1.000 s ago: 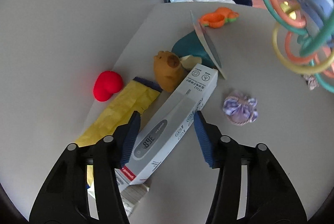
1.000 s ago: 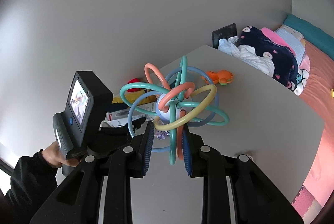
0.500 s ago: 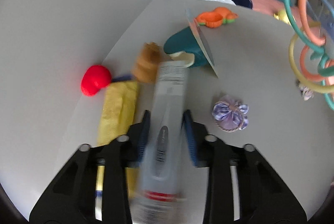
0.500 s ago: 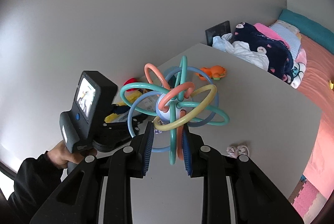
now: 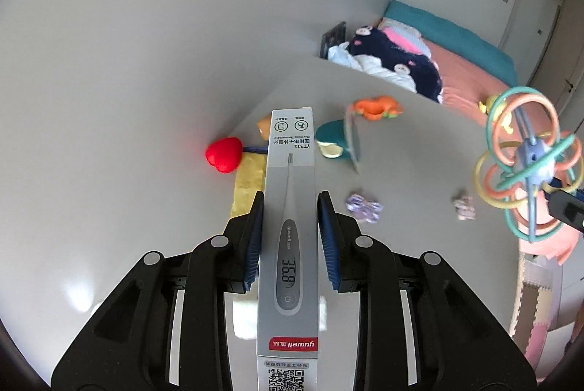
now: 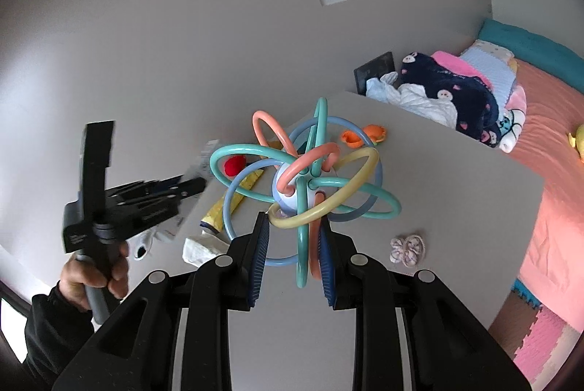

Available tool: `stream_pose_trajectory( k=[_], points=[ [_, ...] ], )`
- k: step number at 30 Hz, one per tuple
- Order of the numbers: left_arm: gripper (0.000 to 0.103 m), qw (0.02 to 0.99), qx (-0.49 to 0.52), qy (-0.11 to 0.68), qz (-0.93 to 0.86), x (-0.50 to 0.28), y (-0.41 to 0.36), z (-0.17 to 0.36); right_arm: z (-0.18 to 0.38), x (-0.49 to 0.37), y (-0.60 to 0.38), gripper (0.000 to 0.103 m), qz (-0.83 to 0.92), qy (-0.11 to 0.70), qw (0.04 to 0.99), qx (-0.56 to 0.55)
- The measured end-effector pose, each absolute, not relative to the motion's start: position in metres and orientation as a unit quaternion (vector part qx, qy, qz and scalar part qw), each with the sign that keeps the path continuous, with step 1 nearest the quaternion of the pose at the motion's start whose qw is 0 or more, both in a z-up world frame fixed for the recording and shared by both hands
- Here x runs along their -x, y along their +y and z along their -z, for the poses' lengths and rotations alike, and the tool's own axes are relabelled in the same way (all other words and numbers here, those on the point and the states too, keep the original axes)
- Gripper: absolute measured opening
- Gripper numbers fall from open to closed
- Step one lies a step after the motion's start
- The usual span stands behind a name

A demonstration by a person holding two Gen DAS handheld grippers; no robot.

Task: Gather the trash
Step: 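Carry the rattle and thermometer box to the bin and release both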

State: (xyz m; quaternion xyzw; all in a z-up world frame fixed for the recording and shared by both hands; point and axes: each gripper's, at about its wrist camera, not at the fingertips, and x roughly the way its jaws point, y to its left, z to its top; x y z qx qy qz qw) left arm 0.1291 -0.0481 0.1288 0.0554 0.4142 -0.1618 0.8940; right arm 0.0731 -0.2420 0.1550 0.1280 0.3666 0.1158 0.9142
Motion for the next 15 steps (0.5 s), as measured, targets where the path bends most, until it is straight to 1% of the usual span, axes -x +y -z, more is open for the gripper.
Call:
stream_pose_trajectory(
  k=[8, 15],
  points=[
    [0.029, 0.896, -0.090, 0.391, 0.191, -0.070, -0.097, -0.150, -0.170, -0.016, -0.286, 0.028, -0.089, 0.343, 0.923, -0.151],
    [0.029, 0.889, -0.098, 0.380, 0.238, -0.013, -0.156, -0.154, -0.172, 0.043, -0.335, 0.028, -0.051, 0.327, 0.929, -0.168]
  ],
)
